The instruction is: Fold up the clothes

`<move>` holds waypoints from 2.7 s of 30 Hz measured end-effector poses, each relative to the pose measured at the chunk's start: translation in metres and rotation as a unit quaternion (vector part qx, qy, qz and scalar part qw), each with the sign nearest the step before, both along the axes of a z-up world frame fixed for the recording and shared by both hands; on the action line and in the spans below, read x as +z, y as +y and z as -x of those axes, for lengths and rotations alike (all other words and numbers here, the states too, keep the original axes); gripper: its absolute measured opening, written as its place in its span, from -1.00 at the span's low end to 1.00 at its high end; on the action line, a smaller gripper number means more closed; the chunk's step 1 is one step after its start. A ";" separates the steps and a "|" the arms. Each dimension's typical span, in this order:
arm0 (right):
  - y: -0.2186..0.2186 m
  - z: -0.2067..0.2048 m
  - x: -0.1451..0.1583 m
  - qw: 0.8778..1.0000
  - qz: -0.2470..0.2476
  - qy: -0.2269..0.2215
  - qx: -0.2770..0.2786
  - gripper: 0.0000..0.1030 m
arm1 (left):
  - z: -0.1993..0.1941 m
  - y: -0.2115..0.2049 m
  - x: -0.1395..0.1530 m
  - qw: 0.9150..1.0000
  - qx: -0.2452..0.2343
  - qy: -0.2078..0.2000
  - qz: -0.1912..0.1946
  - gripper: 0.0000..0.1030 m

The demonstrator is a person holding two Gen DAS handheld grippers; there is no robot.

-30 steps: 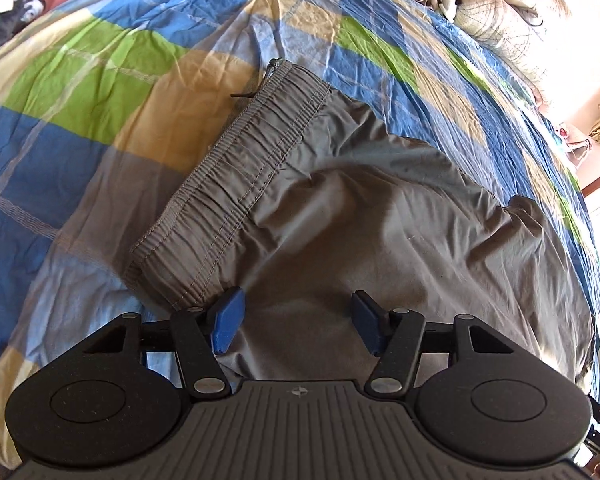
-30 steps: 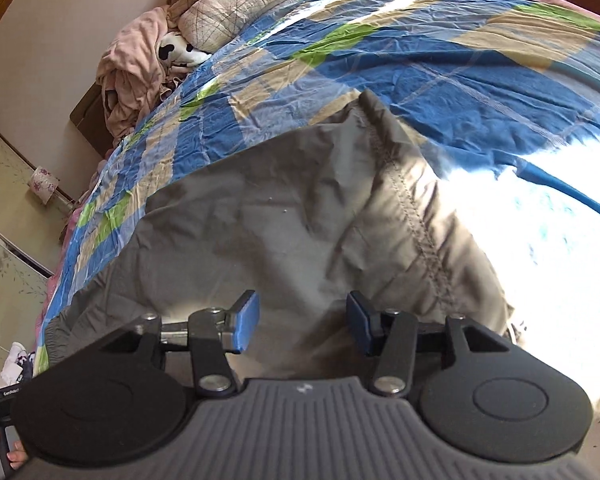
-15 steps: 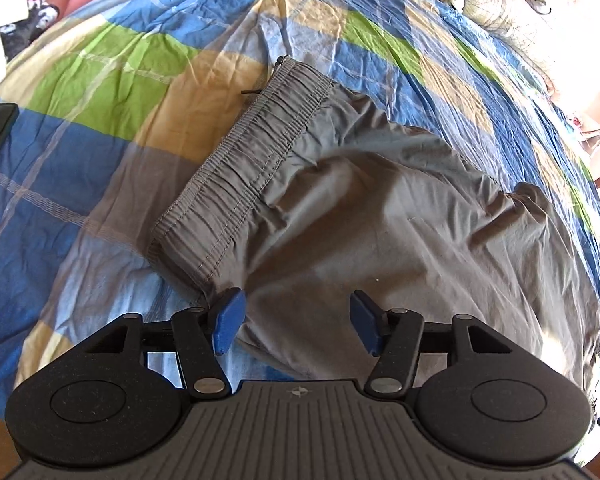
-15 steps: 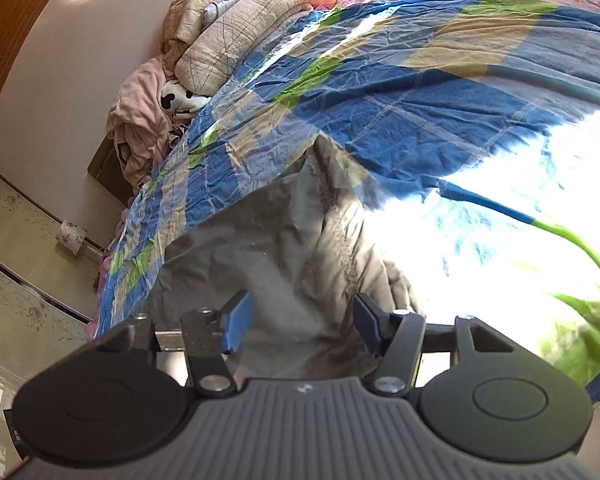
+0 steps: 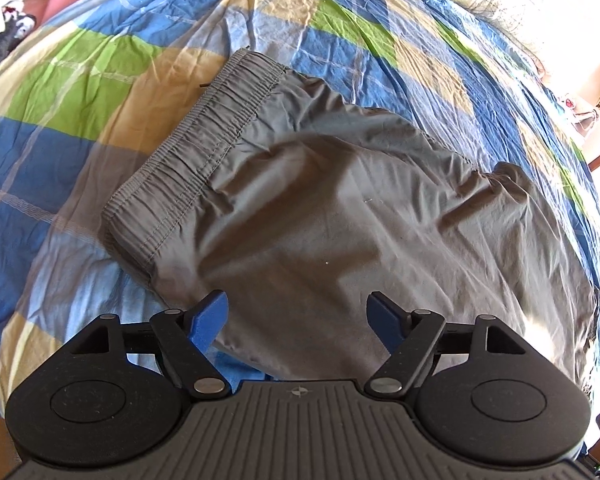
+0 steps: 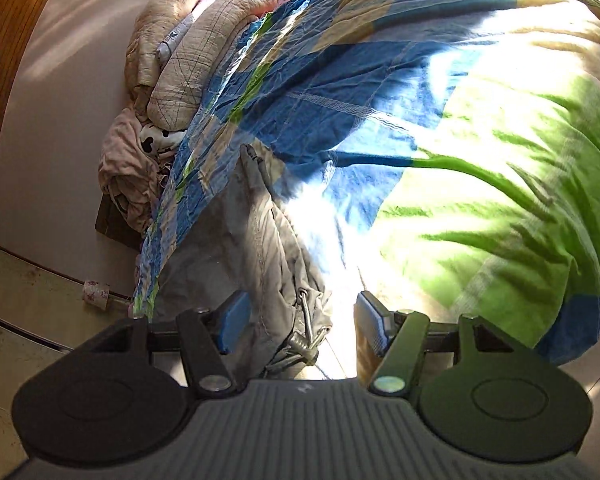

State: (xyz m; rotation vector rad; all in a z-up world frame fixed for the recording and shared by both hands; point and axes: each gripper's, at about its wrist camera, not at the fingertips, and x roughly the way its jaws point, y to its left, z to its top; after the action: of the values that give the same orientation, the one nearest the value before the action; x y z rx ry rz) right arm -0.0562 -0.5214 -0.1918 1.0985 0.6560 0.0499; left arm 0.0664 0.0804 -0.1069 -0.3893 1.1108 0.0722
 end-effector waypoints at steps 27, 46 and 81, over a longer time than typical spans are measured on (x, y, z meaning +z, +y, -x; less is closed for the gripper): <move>-0.004 -0.098 -0.009 0.989 -0.003 -0.034 0.143 0.23 | -0.010 -0.012 -0.011 0.999 0.015 0.028 -0.021 0.63; 0.015 -0.116 0.001 0.988 0.036 -0.008 0.151 -0.31 | -0.011 -0.026 0.000 0.996 -0.007 0.006 -0.089 0.63; 0.134 -0.166 0.120 0.955 0.243 0.016 0.172 -0.73 | 0.001 0.020 -0.006 0.999 -0.033 -0.027 0.005 0.66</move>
State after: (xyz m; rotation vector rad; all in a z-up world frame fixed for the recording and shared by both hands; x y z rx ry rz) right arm 0.1100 -0.3878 -0.0720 0.5045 0.8312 0.1613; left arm 0.0655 0.1005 -0.1125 -0.3621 1.0699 -0.0019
